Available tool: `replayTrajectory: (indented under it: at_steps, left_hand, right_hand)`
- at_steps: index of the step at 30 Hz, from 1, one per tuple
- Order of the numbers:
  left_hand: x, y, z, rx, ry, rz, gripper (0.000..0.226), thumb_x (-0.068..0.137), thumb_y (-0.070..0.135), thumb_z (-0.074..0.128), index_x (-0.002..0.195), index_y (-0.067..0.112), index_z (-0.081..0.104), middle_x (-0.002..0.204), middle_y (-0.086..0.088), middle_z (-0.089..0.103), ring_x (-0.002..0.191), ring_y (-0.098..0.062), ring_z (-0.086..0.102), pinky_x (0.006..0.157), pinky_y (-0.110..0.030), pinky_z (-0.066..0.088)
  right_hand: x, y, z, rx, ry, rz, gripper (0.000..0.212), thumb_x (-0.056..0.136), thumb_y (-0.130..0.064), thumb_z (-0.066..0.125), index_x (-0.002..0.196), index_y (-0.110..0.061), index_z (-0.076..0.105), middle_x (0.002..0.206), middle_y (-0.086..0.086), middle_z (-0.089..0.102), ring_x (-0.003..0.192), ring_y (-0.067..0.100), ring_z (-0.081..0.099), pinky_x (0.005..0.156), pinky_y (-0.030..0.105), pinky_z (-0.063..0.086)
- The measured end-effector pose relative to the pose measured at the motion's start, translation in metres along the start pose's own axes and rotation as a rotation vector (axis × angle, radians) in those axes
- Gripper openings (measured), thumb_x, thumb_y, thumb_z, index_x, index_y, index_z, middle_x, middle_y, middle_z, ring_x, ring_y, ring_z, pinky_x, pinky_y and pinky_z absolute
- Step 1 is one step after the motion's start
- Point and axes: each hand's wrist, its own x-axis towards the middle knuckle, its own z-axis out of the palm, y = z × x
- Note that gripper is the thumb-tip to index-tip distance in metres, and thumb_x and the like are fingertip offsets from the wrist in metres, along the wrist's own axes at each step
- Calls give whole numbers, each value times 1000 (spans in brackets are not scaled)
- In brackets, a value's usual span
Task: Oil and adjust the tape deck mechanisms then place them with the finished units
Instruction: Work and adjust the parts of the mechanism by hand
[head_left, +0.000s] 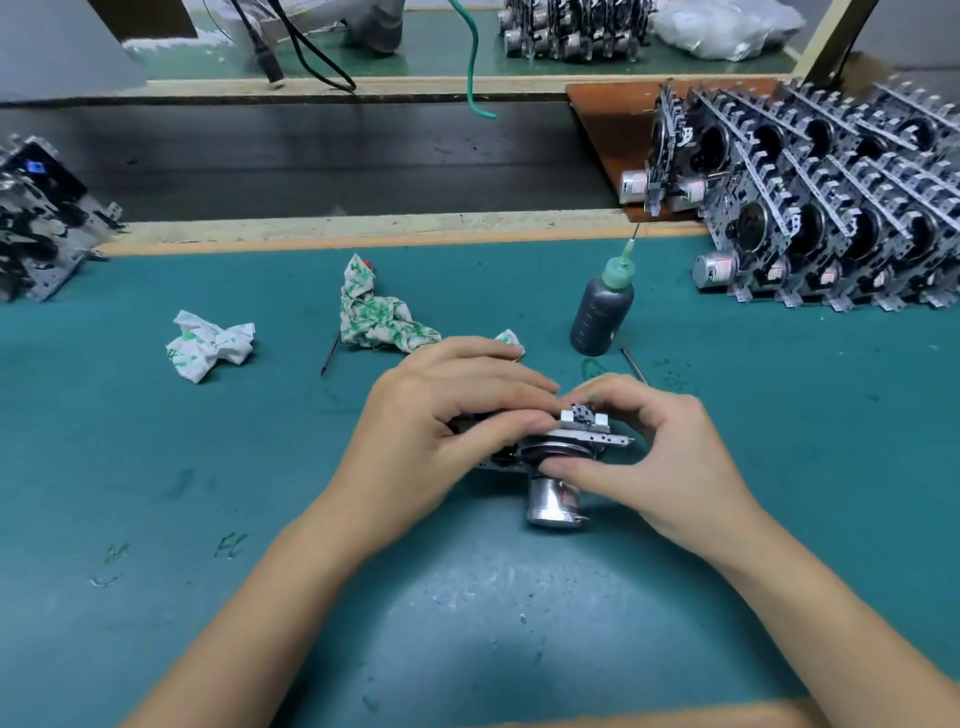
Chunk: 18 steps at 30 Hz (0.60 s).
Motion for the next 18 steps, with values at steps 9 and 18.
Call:
replayTrajectory:
  at_steps: [9,18]
  left_hand:
    - [-2,-1,1,-46,2,-16,18,84,26,62,100,24,69,103,14,68,116,-1,54,101,-27,42]
    - [-2,-1,2,-70,5,-13,23,84,25,60,105,19,67,103,15,69,112,1,57,100,-25,44]
  right_hand:
    - [3,2,-1,25,-37,-52,28,57,-26,82,82,-21,69,85,-7,67,86,13,63,84,30,47]
    - [3,4,-4,12,-71,-49,30,59,-27,81,86,-25,68,86,-15,65,87,8,61,85,27,46]
